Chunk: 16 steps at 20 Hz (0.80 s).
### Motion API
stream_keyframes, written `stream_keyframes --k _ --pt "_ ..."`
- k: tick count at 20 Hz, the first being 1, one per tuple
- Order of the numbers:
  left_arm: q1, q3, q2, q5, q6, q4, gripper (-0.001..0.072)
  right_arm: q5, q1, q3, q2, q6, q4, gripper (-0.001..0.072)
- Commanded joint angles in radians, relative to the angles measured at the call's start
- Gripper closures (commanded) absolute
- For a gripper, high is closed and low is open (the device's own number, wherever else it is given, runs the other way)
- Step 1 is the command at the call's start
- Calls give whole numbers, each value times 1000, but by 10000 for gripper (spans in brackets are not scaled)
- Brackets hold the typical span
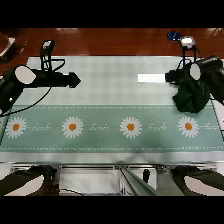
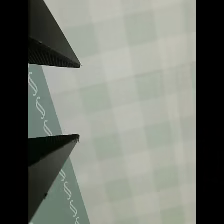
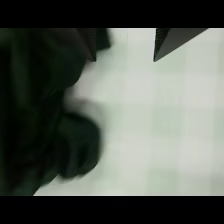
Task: Fold the shirts.
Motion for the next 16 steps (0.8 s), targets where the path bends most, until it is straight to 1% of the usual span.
stream_keyframes --k 1,3,5,9,11,12,14,15,16 --pt "0 0 -2 13 0 1 201 -62 -56 96 -4 85 -98 294" --pt "0 -1 -2 19 0 1 201 -78 -130 140 -29 115 -90 294" --pt "0 0 -2 39 0 1 201 -76 -210 177 -93 112 -52 294" --pt "0 -1 -2 45 0 1 201 15 -367 237 -261 90 114 294" --pt "0 -1 -2 45 0 1 201 78 -423 237 -321 86 134 295" --pt "0 -1 -2 45 0 1 201 112 -447 237 -349 61 161 296" --pt "0 -1 -5 45 3 1 201 182 -489 237 -403 -68 311 298" --pt "0 -1 -8 45 3 1 201 207 -496 237 -424 -115 360 299" --pt "0 -1 -14 45 3 1 201 226 -497 237 -439 -130 373 299"
